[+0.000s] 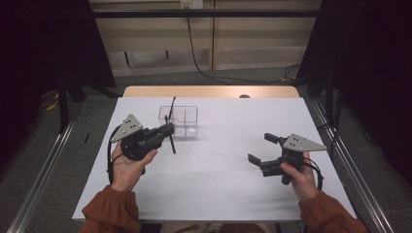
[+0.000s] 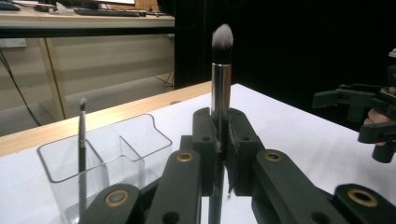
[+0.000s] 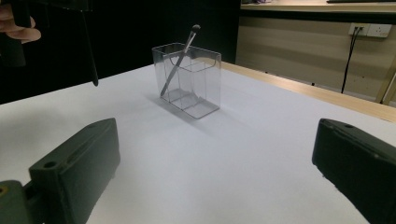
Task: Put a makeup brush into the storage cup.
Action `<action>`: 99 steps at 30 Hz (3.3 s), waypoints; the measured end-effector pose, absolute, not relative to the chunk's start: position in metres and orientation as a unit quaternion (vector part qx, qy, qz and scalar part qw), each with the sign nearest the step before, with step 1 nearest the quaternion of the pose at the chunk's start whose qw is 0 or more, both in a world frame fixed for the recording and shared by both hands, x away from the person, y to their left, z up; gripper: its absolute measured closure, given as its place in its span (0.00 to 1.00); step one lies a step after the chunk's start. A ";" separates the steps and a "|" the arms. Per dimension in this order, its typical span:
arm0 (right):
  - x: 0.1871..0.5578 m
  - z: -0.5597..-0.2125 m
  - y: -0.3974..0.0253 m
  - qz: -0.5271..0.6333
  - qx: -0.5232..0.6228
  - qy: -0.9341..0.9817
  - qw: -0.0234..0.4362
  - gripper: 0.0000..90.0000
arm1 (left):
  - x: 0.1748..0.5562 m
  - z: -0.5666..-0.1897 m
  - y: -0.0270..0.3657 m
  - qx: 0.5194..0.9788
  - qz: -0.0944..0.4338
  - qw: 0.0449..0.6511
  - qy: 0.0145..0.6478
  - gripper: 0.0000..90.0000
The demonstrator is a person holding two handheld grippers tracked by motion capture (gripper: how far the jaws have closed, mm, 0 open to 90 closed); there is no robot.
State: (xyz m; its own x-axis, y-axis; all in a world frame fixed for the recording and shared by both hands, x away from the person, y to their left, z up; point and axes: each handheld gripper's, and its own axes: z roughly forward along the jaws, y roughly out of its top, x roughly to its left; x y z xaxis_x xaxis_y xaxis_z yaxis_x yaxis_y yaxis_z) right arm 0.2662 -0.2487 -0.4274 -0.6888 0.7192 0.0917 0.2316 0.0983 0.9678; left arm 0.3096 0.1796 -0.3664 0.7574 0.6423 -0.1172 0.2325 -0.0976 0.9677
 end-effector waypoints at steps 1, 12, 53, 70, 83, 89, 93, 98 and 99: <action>0.266 -0.427 -0.250 0.580 0.335 0.712 0.211 0.01 | 0.310 -0.366 0.181 0.719 0.172 0.600 0.306 0.93; 0.251 -0.434 -0.273 0.568 0.351 0.710 0.224 0.01 | 0.315 -0.362 0.193 0.717 0.184 0.594 0.314 0.93; 0.234 -0.440 -0.292 0.573 0.356 0.701 0.231 0.01 | 0.362 -0.352 0.203 0.701 0.214 0.586 0.347 0.93; 0.233 -0.440 -0.292 0.574 0.359 0.700 0.227 0.00 | 0.383 -0.333 0.189 0.697 0.234 0.585 0.343 0.93; 0.233 -0.440 -0.291 0.575 0.357 0.700 0.227 0.00 | 0.404 -0.327 0.180 0.695 0.241 0.581 0.349 0.93; 0.233 -0.440 -0.291 0.577 0.353 0.700 0.228 0.00 | 0.410 -0.327 0.179 0.693 0.240 0.580 0.354 0.93; 0.232 -0.440 -0.291 0.577 0.353 0.701 0.227 0.00 | 0.414 -0.327 0.180 0.691 0.245 0.579 0.358 0.93; 0.232 -0.440 -0.291 0.578 0.353 0.700 0.226 0.00 | 0.421 -0.333 0.179 0.694 0.252 0.570 0.361 0.93; 0.232 -0.440 -0.291 0.577 0.353 0.701 0.226 0.00 | 0.423 -0.335 0.179 0.694 0.253 0.567 0.364 0.93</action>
State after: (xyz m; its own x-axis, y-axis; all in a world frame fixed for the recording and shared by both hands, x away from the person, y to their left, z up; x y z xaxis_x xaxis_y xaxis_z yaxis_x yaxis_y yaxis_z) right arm 0.2323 -0.2909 -0.4396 -0.6489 0.7554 0.0911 0.2338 0.0840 0.9687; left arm 0.4229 0.1788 -0.3351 0.6081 0.7915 -0.0615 0.2183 -0.0922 0.9715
